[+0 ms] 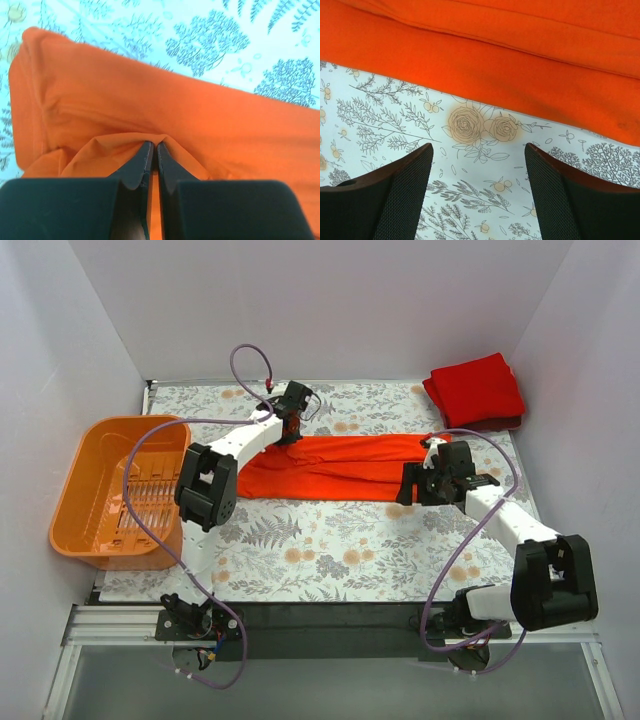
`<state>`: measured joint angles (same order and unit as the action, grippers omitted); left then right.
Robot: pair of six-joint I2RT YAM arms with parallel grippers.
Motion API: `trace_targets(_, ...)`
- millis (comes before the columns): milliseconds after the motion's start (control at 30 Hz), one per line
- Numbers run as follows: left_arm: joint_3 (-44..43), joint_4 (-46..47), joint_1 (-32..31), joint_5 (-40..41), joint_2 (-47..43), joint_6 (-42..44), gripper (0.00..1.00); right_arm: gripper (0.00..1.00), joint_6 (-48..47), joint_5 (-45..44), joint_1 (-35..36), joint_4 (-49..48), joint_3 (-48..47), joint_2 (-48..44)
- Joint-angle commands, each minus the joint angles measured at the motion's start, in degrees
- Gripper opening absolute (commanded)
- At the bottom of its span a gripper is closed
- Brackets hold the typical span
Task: Fold and stack the t-shirts
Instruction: Fold the tshirt
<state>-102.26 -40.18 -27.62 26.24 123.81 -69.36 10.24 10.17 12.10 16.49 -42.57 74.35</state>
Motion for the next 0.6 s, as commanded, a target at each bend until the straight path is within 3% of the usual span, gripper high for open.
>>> trace_targets(0, -3.7, 3.7, 0.2, 2.1, 0.2, 3.4, 0.0, 0.79, -1.4, 2.7, 1.3, -2.1, -3.2, 1.8)
trace_targets(333, -3.0, 4.9, 1.6, 3.1, 3.5, -0.7, 0.05, 0.64, -1.5, 2.6, 5.0, -6.4, -7.9, 10.1)
trace_targets(467, -1.7, 4.9, 1.7, 2.9, 2.6, -1.8, 0.27, 0.56, -1.1, 3.4, 5.2, -7.7, -9.5, 13.3)
trace_targets(567, -0.8, 4.9, 1.7, 2.8, 0.2, -2.0, 0.53, 0.54, -0.8, 3.6, 5.7, -8.0, -10.4, 14.6)
